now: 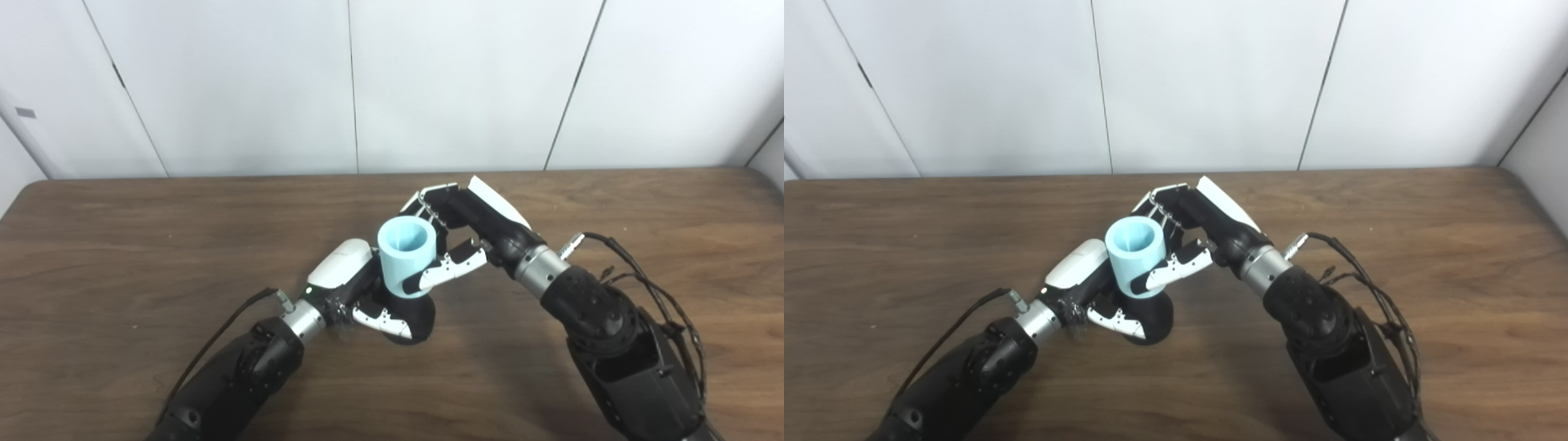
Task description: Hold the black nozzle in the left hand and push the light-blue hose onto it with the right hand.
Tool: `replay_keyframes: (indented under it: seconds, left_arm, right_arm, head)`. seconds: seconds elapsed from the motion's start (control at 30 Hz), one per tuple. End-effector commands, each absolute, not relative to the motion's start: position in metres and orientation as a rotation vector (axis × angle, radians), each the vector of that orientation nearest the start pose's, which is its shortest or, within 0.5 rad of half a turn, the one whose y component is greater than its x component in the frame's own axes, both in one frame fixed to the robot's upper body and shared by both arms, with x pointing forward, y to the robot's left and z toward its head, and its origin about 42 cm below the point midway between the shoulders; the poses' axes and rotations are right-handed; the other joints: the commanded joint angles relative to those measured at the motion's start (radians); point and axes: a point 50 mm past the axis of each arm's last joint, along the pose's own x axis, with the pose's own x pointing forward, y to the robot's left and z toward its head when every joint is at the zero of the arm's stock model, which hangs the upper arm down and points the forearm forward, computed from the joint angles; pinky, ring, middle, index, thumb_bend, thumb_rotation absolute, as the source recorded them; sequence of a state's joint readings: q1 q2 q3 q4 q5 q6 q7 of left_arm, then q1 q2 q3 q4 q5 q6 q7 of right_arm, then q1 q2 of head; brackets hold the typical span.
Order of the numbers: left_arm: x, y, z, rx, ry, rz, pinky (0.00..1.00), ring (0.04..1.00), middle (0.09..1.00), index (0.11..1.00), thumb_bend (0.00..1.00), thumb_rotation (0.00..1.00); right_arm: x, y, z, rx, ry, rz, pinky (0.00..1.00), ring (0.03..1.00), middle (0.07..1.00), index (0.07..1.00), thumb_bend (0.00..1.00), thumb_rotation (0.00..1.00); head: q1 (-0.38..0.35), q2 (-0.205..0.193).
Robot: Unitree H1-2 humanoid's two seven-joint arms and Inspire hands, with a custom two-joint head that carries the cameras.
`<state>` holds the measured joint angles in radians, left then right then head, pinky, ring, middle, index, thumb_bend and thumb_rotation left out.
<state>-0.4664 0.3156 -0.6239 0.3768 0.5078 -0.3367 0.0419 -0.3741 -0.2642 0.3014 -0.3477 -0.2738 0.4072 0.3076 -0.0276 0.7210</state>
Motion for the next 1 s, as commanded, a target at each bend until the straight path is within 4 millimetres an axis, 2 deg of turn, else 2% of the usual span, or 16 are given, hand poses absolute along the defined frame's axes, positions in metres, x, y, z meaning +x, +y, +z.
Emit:
replay_keyframes:
  seconds: [0.0, 0.37, 0.57, 0.97]
  left_arm:
    - [0.338, 0.187, 0.04, 1.159, -0.061, -0.896, 0.38, 0.42, 0.501, 0.502, 0.5, 0.0]
    - [0.337, 0.187, 0.04, 1.151, -0.055, -0.893, 0.37, 0.423, 0.504, 0.499, 0.5, 0.0]
    - [0.337, 0.187, 0.039, 1.15, -0.046, -0.896, 0.39, 0.432, 0.508, 0.491, 0.5, 0.0]
    - [0.336, 0.186, 0.04, 1.154, -0.049, -0.894, 0.39, 0.424, 0.503, 0.498, 0.5, 0.0]
  right_arm:
    - [0.332, -0.16, 0.247, -0.623, -0.237, 0.583, 0.26, 0.339, 0.416, 0.527, 0.52, 0.0]
    - [0.324, -0.162, 0.234, -0.588, -0.231, 0.58, 0.28, 0.358, 0.425, 0.526, 0.52, 0.0]
    - [0.318, -0.161, 0.223, -0.59, -0.255, 0.579, 0.24, 0.32, 0.408, 0.52, 0.52, 0.0]
    - [0.319, -0.163, 0.217, -0.585, -0.247, 0.574, 0.26, 0.337, 0.413, 0.52, 0.52, 0.0]
  head:
    - [0.0, 0.001]
    - [0.02, -0.017]
    - [0.018, -0.017]
    - [0.016, -0.018]
